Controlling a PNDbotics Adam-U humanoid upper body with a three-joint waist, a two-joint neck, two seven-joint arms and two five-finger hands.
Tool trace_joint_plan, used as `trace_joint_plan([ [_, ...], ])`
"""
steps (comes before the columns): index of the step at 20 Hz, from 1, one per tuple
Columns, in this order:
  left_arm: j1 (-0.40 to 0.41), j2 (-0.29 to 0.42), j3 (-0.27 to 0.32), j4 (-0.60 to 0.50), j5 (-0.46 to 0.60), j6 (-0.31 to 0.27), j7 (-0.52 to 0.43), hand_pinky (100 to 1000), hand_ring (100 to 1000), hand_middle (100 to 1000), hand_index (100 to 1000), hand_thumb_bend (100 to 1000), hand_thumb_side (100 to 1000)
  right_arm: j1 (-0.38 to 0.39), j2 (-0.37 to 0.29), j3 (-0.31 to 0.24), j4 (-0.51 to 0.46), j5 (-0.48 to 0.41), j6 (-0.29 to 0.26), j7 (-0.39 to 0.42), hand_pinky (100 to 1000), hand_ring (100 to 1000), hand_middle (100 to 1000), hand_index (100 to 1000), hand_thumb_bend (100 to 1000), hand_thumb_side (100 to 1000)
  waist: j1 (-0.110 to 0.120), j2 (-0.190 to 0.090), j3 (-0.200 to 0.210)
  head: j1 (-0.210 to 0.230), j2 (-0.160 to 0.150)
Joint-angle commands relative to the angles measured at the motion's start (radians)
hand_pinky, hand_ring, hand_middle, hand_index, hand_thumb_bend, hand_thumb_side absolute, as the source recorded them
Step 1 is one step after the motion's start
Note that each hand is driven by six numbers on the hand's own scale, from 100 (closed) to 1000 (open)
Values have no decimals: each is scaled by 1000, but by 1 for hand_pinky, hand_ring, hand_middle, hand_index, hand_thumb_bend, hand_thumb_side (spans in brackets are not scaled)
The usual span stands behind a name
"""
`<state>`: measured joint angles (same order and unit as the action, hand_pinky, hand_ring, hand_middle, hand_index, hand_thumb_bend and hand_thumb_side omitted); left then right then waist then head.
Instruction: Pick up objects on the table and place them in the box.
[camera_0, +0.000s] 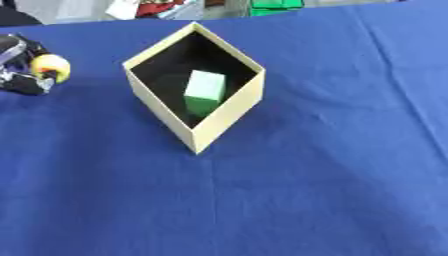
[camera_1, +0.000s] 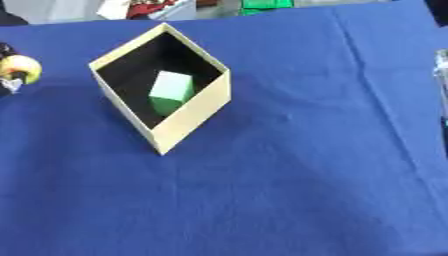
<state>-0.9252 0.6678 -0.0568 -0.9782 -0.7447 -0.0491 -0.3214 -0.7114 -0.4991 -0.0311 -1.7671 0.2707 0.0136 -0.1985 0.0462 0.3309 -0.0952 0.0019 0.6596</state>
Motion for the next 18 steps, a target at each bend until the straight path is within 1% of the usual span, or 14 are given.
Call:
trace_joint_plan([
  [1, -30, 26, 10, -65, 31, 4, -1, 661, 624, 587, 694, 100, 211, -9, -18, -12, -10, 6, 0, -2, 808, 598, 585, 803, 100, 794, -2, -30, 2, -3, 7],
  [8, -62, 5, -19, -165, 60, 27, -11, 653, 614, 577, 687, 100, 237, -8, -14, -10, -12, 9, -1, -1, 808, 598, 585, 803, 100, 792, -1, -35, 1, -4, 6],
  [13, -112, -54, -46, -201, 59, 77, -15, 649, 606, 569, 683, 100, 258, -9, -9, -7, -12, 10, -2, 2, 808, 598, 585, 803, 100, 791, -1, -39, 2, -5, 9],
  [18, -138, -110, -88, -229, 69, 93, -11, 651, 610, 572, 688, 100, 265, -9, -5, -5, -13, 11, -2, 4, 808, 598, 585, 803, 100, 791, 2, -42, -2, -5, 10],
])
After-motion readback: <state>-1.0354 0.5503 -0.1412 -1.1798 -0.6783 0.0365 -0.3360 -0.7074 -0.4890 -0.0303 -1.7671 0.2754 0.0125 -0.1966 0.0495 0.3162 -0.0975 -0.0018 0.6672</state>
